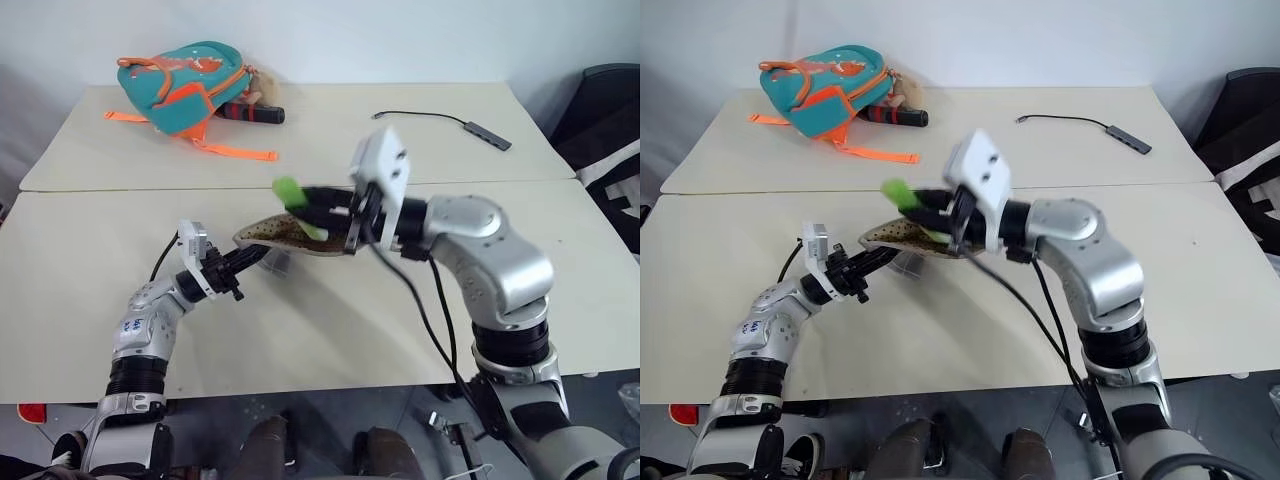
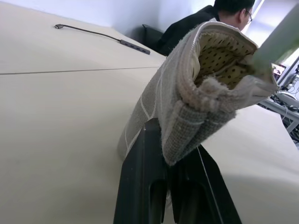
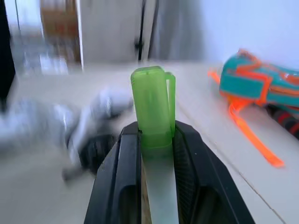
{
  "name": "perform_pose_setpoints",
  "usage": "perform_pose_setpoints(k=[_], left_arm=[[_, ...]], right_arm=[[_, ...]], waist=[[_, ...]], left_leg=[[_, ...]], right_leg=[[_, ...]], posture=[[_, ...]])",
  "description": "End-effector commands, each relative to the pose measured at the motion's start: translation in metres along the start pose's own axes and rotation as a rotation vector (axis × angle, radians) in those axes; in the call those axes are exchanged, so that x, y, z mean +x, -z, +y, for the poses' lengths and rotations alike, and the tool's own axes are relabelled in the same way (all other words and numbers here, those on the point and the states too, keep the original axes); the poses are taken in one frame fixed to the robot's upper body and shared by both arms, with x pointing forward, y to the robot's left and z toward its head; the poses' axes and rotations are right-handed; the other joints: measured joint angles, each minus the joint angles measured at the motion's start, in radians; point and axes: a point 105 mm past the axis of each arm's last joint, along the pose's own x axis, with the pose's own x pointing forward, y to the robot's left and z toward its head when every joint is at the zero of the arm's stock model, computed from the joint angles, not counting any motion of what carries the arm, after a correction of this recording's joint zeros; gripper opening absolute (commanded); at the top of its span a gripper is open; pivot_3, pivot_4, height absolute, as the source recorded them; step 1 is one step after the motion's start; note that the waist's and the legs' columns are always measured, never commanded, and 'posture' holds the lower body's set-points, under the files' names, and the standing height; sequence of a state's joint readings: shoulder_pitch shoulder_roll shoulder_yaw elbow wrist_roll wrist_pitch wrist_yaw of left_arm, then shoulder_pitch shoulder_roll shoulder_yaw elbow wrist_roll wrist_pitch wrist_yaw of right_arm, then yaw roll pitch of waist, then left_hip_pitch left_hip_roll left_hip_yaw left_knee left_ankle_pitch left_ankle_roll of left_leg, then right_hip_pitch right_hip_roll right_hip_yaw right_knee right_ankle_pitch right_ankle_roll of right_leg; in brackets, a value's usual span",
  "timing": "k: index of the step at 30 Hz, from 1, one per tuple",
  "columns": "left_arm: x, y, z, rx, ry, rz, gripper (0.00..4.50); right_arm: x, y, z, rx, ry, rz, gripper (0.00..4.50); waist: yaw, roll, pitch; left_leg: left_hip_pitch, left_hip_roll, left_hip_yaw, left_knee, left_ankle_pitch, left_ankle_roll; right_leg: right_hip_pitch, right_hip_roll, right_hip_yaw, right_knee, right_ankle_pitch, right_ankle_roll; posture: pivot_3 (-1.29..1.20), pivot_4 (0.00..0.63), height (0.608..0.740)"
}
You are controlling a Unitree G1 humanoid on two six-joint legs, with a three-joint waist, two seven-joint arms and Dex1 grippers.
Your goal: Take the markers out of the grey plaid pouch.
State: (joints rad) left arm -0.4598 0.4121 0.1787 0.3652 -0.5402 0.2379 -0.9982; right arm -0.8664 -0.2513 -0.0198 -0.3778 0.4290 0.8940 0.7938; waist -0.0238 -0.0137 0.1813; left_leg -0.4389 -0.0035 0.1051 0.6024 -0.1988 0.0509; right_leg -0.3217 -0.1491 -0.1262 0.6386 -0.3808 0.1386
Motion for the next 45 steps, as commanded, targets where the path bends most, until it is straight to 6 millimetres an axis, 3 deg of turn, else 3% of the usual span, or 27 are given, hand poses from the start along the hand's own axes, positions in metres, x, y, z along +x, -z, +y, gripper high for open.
perform_pose_setpoints(k=[1, 4, 6, 8, 10, 14, 17, 19, 22, 26, 27, 33, 36, 39, 45], left_arm=[[-0.007, -0.007, 0.005, 0.093, -0.024, 0.048, 0.00], [-0.015, -0.016, 0.010, 0.214, -0.045, 0.083, 0.00], [-0.021, -0.023, 0.013, 0.299, -0.056, 0.109, 0.00], [-0.028, -0.038, 0.017, 0.357, -0.083, 0.090, 0.00], [-0.030, -0.043, 0.016, 0.405, -0.076, 0.095, 0.00], [-0.028, -0.039, 0.012, 0.424, -0.067, 0.098, 0.00], [-0.025, -0.040, 0.011, 0.429, -0.074, 0.083, 0.00], [-0.024, -0.039, 0.009, 0.431, -0.072, 0.078, 0.00], [-0.026, -0.038, 0.008, 0.421, -0.070, 0.082, 0.00], [-0.028, -0.036, 0.008, 0.427, -0.070, 0.099, 0.00], [-0.029, -0.036, 0.007, 0.428, -0.071, 0.098, 0.00], [-0.028, -0.037, 0.007, 0.425, -0.078, 0.091, 0.00], [-0.030, -0.038, 0.007, 0.431, -0.086, 0.095, 0.00], [-0.035, -0.035, 0.007, 0.448, -0.086, 0.128, 0.00], [-0.056, -0.048, 0.010, 0.514, -0.121, 0.163, 0.00]], right_arm=[[-0.023, -0.029, -0.020, 0.072, 0.093, -0.074, 0.57], [-0.050, -0.027, -0.043, 0.101, 0.206, 0.009, 0.57], [-0.070, -0.013, -0.051, 0.091, 0.263, 0.136, 0.57], [-0.103, 0.030, -0.065, 0.085, 0.373, 0.371, 0.57], [-0.126, 0.069, -0.065, 0.114, 0.415, 0.536, 0.56], [-0.134, 0.113, -0.050, 0.196, 0.389, 0.651, 0.56], [-0.139, 0.137, -0.052, 0.247, 0.439, 0.689, 0.56], [-0.140, 0.149, -0.056, 0.190, 0.452, 0.734, 0.56], [-0.141, 0.155, -0.074, 0.264, 0.570, 0.672, 0.56], [-0.140, 0.163, -0.081, 0.301, 0.617, 0.634, 0.56], [-0.138, 0.159, -0.085, 0.276, 0.630, 0.610, 1.27], [-0.125, 0.133, -0.091, 0.206, 0.602, 0.503, 3.14], [-0.114, 0.107, -0.086, 0.041, 0.517, 0.408, 4.18], [-0.105, 0.083, -0.070, -0.016, 0.419, 0.292, 4.18], [-0.109, 0.092, -0.031, -0.077, 0.305, 0.259, 4.18]], waist=[[0.000, 0.000, 0.000], [-0.001, 0.000, 0.000], [0.000, 0.000, 0.000], [0.001, 0.000, 0.000], [0.000, -0.001, -0.001], [-0.011, 0.002, 0.001], [-0.008, 0.001, 0.001], [-0.005, 0.001, 0.001], [-0.003, 0.000, 0.000], [-0.001, 0.000, 0.000], [-0.002, 0.000, 0.000], [-0.003, 0.001, 0.001], [-0.003, 0.001, 0.001], [-0.003, 0.001, 0.001], [-0.001, 0.001, 0.001]], left_leg=[[0.000, 0.000, 0.000, 0.000, 0.000, 0.000], [0.000, 0.000, 0.000, -0.002, 0.000, 0.000], [0.000, -0.001, 0.001, -0.003, 0.000, 0.000], [0.000, -0.001, 0.002, -0.005, 0.000, 0.000], [0.000, -0.001, 0.002, -0.006, 0.000, 0.000], [0.000, 0.000, 0.007, -0.008, 0.000, 0.000], [0.001, 0.002, 0.007, -0.007, 0.000, 0.000], [0.001, 0.002, 0.007, -0.007, 0.000, 0.000], [0.001, 0.001, 0.007, -0.006, 0.000, 0.001], [0.000, 0.001, 0.006, -0.005, 0.001, 0.001], [0.001, 0.001, 0.006, -0.005, 0.001, 0.001], [0.000, 0.001, 0.006, -0.006, 0.001, 0.001], [0.000, 0.001, 0.006, -0.006, 0.001, 0.001], [0.000, 0.001, 0.006, -0.006, 0.001, 0.001], [0.000, 0.001, 0.005, -0.006, 0.001, 0.001]], right_leg=[[0.000, 0.000, 0.000, 0.000, 0.000, 0.000], [0.000, 0.000, 0.000, -0.001, 0.000, 0.000], [-0.001, 0.000, 0.000, -0.002, 0.000, 0.000], [-0.001, -0.001, 0.000, -0.003, 0.000, 0.000], [-0.001, -0.001, 0.000, -0.004, 0.000, 0.000], [-0.002, -0.001, 0.001, -0.008, 0.000, 0.000], [-0.001, -0.001, 0.001, -0.007, 0.000, 0.000], [-0.001, -0.001, 0.001, -0.007, 0.000, 0.000], [-0.001, -0.001, 0.001, -0.007, 0.000, 0.000], [-0.001, -0.001, 0.000, -0.006, 0.001, 0.001], [-0.001, -0.001, 0.000, -0.006, 0.001, 0.001], [-0.002, -0.001, 0.001, -0.005, 0.001, 0.001], [-0.002, -0.001, 0.001, -0.005, 0.001, 0.001], [-0.002, -0.001, 0.001, -0.005, 0.001, 0.001], [-0.001, -0.001, 0.000, -0.006, 0.001, 0.001]], posture=[[0.00, 0.150, 0.740], [0.00, 0.150, 0.740], [0.00, 0.150, 0.740], [0.00, 0.150, 0.740], [0.00, 0.150, 0.740], [0.00, 0.150, 0.740], [0.00, 0.150, 0.740], [0.00, 0.150, 0.740], [0.00, 0.150, 0.740], [0.00, 0.150, 0.740], [0.00, 0.150, 0.740], [0.00, 0.150, 0.740], [0.00, 0.150, 0.740], [0.00, 0.150, 0.740], [0.00, 0.150, 0.740]])
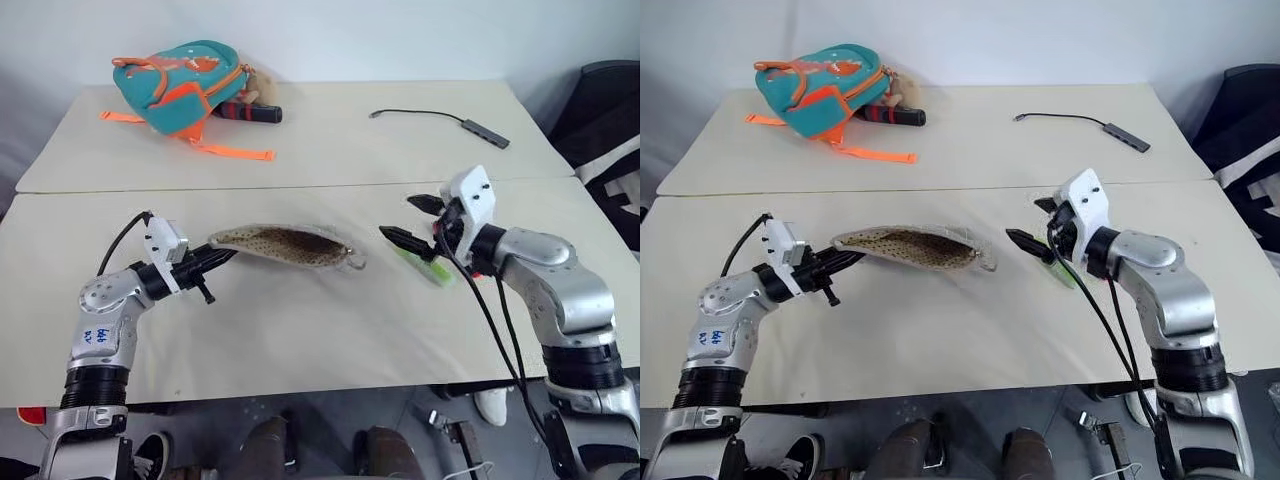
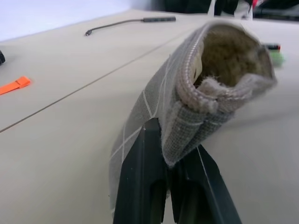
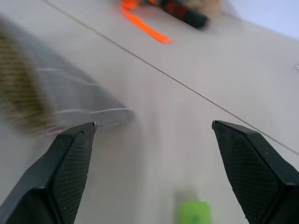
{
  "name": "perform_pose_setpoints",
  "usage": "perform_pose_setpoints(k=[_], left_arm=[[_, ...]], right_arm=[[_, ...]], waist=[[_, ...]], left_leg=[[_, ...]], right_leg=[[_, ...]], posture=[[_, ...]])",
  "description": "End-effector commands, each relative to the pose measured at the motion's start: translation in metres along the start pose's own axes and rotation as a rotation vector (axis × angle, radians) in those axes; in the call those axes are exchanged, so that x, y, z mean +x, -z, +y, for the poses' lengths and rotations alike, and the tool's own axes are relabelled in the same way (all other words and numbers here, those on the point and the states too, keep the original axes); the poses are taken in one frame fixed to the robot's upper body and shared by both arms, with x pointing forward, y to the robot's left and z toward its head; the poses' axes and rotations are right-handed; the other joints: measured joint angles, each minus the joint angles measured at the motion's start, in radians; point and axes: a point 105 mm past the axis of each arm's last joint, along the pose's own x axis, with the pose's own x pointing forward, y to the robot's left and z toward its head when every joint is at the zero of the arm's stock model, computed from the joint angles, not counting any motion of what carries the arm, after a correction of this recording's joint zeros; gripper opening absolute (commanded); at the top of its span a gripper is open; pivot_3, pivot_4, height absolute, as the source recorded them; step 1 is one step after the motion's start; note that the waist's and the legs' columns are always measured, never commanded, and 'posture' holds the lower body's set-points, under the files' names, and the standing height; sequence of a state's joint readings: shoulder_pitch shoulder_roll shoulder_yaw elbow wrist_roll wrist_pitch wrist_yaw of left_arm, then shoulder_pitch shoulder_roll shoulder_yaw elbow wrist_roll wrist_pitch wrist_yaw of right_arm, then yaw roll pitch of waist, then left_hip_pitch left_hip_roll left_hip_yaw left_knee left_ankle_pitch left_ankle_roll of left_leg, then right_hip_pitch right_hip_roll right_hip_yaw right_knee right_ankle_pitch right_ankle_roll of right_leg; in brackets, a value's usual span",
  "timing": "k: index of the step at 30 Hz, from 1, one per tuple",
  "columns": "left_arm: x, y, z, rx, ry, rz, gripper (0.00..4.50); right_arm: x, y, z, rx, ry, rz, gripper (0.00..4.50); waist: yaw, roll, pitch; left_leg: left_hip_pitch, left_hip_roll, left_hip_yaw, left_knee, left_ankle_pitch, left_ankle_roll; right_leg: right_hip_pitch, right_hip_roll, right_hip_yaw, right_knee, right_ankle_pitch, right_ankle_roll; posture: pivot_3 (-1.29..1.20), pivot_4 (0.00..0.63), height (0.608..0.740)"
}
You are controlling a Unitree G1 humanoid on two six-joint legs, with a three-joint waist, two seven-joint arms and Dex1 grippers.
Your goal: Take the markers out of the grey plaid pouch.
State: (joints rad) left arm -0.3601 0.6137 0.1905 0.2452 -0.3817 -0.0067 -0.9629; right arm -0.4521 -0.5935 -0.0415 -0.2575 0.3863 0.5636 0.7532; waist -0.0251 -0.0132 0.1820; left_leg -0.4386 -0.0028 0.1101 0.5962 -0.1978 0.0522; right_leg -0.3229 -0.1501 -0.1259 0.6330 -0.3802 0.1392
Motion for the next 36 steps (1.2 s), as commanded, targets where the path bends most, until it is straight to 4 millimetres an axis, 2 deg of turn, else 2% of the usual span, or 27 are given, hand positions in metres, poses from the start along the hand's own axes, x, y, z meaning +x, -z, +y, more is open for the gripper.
perform_pose_setpoints(k=[1, 4, 5, 7, 10, 12, 16, 19, 20, 23, 27, 29, 33, 36], left_arm=[[-0.021, -0.016, 0.011, 0.064, -0.029, 0.001, 0.00], [-0.033, -0.015, 0.008, 0.069, -0.017, 0.033, 0.00], [-0.035, -0.013, 0.006, 0.074, -0.010, 0.047, 0.43], [-0.037, -0.007, -0.001, 0.074, 0.011, 0.080, 0.68], [-0.033, -0.009, -0.020, 0.055, 0.063, 0.056, 1.58], [-0.042, -0.011, -0.026, 0.045, 0.091, 0.064, 2.22], [-0.065, -0.015, -0.014, -0.021, 0.029, 0.069, 3.44], [-0.073, -0.030, -0.010, -0.181, -0.039, -0.034, 4.32], [-0.079, -0.033, -0.012, -0.254, -0.056, -0.069, 4.46], [-0.094, -0.031, -0.012, -0.342, -0.131, -0.074, 4.46], [-0.124, -0.024, 0.012, -0.330, -0.361, -0.060, 4.46], [-0.139, -0.019, 0.017, -0.274, -0.450, -0.017, 4.46], [-0.150, -0.016, 0.017, -0.235, -0.529, -0.012, 4.46], [-0.158, 0.001, 0.018, -0.226, -0.624, 0.045, 4.46]], right_arm=[[-0.010, 0.001, 0.016, -0.041, -0.030, -0.036, 4.18], [-0.015, 0.016, 0.022, -0.034, -0.021, 0.004, 4.18], [-0.016, 0.018, 0.022, -0.017, -0.013, 0.006, 4.21], [-0.016, 0.019, 0.021, 0.021, -0.002, -0.002, 4.21], [-0.014, 0.017, 0.023, 0.003, -0.021, -0.004, 4.21], [-0.015, 0.012, 0.021, 0.010, -0.034, -0.018, 4.21], [-0.022, 0.018, 0.012, -0.014, -0.034, 0.020, 4.21], [-0.025, 0.015, 0.004, -0.010, -0.009, 0.005, 4.21], [-0.025, 0.010, 0.000, 0.028, 0.005, -0.023, 4.21], [-0.029, 0.003, -0.012, 0.068, 0.044, -0.060, 4.21], [-0.040, 0.010, -0.033, 0.027, 0.128, -0.010, 4.21], [-0.049, 0.015, -0.044, 0.007, 0.173, 0.020, 4.21], [-0.062, 0.031, -0.073, -0.054, 0.313, 0.094, 4.21], [-0.073, 0.048, -0.100, -0.029, 0.468, 0.138, 4.21]], waist=[[0.000, 0.000, 0.000], [-0.001, 0.000, 0.000], [-0.002, 0.000, 0.000], [-0.002, 0.000, 0.000], [-0.002, 0.000, 0.000], [-0.002, 0.000, 0.000], [-0.001, 0.000, 0.000], [-0.001, 0.000, 0.000], [-0.002, 0.000, 0.000], [-0.004, 0.000, 0.000], [-0.002, 0.000, 0.000], [-0.001, 0.000, 0.000], [0.001, 0.000, 0.000], [-0.001, 0.000, 0.000]], left_leg=[[0.000, 0.000, 0.000, 0.000, 0.000, 0.000], [0.000, 0.000, 0.000, -0.001, 0.000, 0.000], [0.000, 0.000, 0.000, -0.001, 0.000, 0.000], [0.001, 0.000, 0.000, -0.001, 0.000, 0.000], [0.001, 0.000, 0.000, -0.001, 0.000, -0.001], [0.001, 0.000, 0.000, -0.002, 0.000, -0.001], [0.001, 0.000, 0.000, -0.002, -0.001, -0.001], [0.001, 0.000, 0.000, -0.002, -0.001, -0.001], [0.001, 0.000, 0.000, -0.002, -0.001, -0.001], [0.001, 0.001, 0.000, -0.002, -0.001, -0.001], [0.001, 0.001, -0.001, -0.002, -0.001, -0.001], [0.001, 0.001, 0.000, -0.002, -0.001, -0.001], [0.001, 0.000, 0.001, -0.002, -0.001, -0.001], [0.002, 0.000, 0.002, -0.002, -0.002, -0.002]], right_leg=[[0.000, 0.000, 0.000, 0.000, 0.000, 0.000], [0.000, 0.000, 0.000, 0.000, 0.000, 0.000], [-0.001, 0.000, 0.001, -0.001, 0.000, 0.000], [-0.001, 0.000, 0.001, -0.001, 0.000, 0.000], [-0.001, 0.000, 0.003, -0.004, 0.000, 0.000], [-0.001, 0.000, 0.006, -0.005, 0.000, 0.000], [-0.001, 0.000, 0.009, -0.005, 0.000, 0.000], [-0.001, -0.001, 0.010, -0.005, 0.000, 0.000], [-0.001, -0.001, 0.011, -0.005, 0.000, 0.000], [-0.001, -0.002, 0.012, -0.005, 0.000, 0.000], [0.000, -0.001, 0.012, -0.005, 0.000, 0.000], [-0.001, -0.001, 0.012, -0.005, 0.000, 0.000], [0.000, -0.001, 0.012, -0.006, 0.000, 0.000], [0.000, -0.001, 0.013, -0.006, 0.000, 0.000]], posture=[[0.00, 0.150, 0.740], [0.00, 0.150, 0.740], [0.00, 0.150, 0.740], [0.00, 0.150, 0.740], [0.00, 0.150, 0.740], [0.00, 0.150, 0.740], [0.00, 0.150, 0.740], [0.00, 0.150, 0.740], [0.00, 0.150, 0.740], [0.00, 0.150, 0.740], [0.00, 0.150, 0.740], [0.00, 0.150, 0.740], [0.00, 0.150, 0.740], [0.00, 0.150, 0.740]])
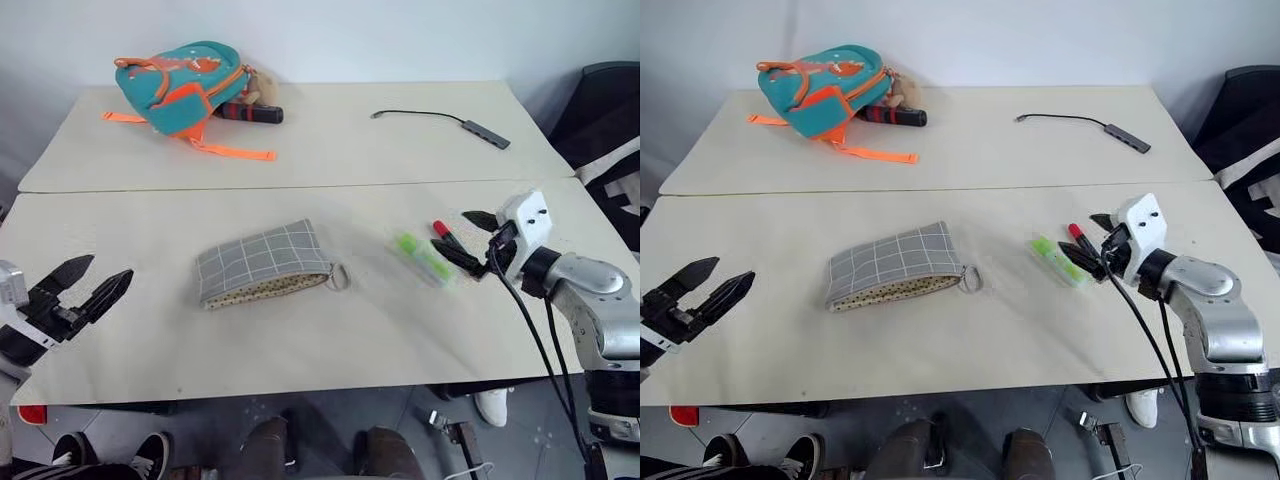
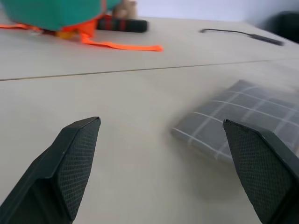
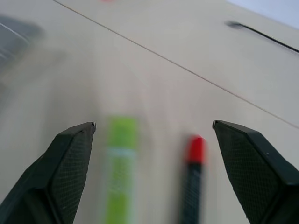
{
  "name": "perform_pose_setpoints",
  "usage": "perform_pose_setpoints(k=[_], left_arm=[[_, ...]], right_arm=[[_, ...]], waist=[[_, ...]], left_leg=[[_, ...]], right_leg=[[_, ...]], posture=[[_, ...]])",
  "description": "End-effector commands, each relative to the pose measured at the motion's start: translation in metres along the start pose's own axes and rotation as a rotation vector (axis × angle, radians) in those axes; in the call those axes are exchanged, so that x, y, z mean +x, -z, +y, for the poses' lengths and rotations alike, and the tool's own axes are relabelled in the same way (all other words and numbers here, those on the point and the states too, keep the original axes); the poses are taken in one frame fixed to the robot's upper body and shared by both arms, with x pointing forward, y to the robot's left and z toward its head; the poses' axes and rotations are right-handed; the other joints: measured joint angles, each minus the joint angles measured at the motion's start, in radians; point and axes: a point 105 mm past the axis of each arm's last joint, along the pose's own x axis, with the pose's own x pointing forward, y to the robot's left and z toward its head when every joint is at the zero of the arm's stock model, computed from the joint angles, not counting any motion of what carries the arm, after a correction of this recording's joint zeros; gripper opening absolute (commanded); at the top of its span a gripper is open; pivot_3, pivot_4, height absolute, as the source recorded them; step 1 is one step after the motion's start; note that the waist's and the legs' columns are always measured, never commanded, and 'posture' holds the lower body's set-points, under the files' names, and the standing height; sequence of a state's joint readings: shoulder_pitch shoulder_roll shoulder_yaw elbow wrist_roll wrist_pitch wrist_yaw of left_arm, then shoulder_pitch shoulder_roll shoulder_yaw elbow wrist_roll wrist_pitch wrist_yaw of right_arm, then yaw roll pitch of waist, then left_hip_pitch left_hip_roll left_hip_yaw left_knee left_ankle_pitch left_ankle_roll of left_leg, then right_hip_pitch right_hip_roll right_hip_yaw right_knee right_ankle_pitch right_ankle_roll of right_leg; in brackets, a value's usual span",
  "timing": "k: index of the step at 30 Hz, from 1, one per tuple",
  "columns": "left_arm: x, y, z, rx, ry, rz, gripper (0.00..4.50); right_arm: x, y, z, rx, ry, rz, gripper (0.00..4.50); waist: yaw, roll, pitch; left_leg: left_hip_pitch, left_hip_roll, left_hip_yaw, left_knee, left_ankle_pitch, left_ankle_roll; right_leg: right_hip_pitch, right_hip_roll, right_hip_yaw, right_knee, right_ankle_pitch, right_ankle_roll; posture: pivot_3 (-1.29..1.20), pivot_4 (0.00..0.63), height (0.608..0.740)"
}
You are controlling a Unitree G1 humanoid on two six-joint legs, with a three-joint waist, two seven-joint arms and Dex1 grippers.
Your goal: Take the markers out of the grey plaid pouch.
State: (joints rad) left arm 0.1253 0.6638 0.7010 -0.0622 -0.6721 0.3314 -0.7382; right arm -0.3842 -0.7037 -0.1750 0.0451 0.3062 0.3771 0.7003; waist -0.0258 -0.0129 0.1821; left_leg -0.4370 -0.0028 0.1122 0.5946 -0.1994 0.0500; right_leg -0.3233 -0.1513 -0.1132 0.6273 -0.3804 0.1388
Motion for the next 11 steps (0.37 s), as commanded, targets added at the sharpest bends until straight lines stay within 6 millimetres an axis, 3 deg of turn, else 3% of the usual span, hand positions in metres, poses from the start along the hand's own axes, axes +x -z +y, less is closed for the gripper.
perform_pose_setpoints(k=[1, 8, 11], left_arm=[[-0.008, 0.005, 0.012, 0.051, -0.098, 0.006, 4.46], [-0.010, 0.018, 0.020, 0.063, -0.173, 0.031, 4.46], [-0.005, 0.020, 0.012, 0.065, -0.127, 0.028, 4.46]], right_arm=[[-0.007, 0.003, -0.039, -0.006, 0.212, -0.003, 4.21], [-0.018, 0.024, -0.082, 0.155, 0.495, -0.034, 4.21], [-0.021, 0.035, -0.089, 0.188, 0.545, -0.032, 4.21]], waist=[[0.000, 0.000, 0.000], [-0.002, 0.000, 0.000], [-0.002, 0.000, 0.000]], left_leg=[[0.000, 0.000, 0.000, 0.000, 0.000, 0.000], [0.000, 0.001, 0.001, 0.000, 0.001, 0.001], [0.000, 0.001, 0.001, 0.000, 0.001, 0.001]], right_leg=[[0.000, 0.000, 0.000, 0.000, 0.000, 0.000], [-0.001, 0.001, 0.000, 0.001, 0.000, 0.000], [-0.001, 0.001, 0.000, 0.001, 0.000, 0.000]], posture=[[0.00, 0.150, 0.740], [0.00, 0.150, 0.740], [0.00, 0.150, 0.740]])
